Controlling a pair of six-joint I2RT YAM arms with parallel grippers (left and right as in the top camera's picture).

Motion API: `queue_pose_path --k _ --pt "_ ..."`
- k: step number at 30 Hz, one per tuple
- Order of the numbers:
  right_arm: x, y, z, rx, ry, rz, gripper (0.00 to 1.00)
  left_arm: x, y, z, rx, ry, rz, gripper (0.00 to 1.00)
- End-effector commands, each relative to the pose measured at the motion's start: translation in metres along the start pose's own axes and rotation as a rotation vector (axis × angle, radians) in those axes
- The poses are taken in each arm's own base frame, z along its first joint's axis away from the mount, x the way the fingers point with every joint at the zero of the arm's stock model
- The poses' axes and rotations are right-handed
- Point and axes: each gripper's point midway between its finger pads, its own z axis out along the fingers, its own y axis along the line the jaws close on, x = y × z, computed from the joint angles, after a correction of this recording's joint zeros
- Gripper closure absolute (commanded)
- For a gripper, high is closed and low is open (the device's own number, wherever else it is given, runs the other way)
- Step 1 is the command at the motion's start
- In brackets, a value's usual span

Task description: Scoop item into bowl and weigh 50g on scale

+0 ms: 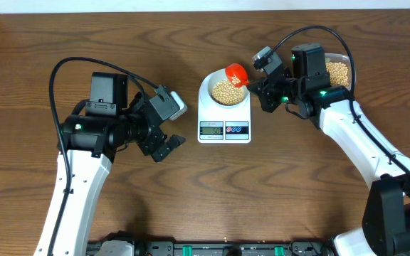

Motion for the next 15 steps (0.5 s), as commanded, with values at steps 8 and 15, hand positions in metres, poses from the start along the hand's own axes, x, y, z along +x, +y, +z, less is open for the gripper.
queue_pose_path --k 8,15 --pt "-0.014 0.012 -0.006 -0.044 -0.050 -0.005 0.99 -0.005 0.002 -0.007 -0.021 -0.016 0.003 0.02" --pt "-0.020 0.014 -0.008 -0.071 -0.076 0.059 0.99 -0.005 0.002 -0.007 -0.021 -0.016 0.003 0.02"
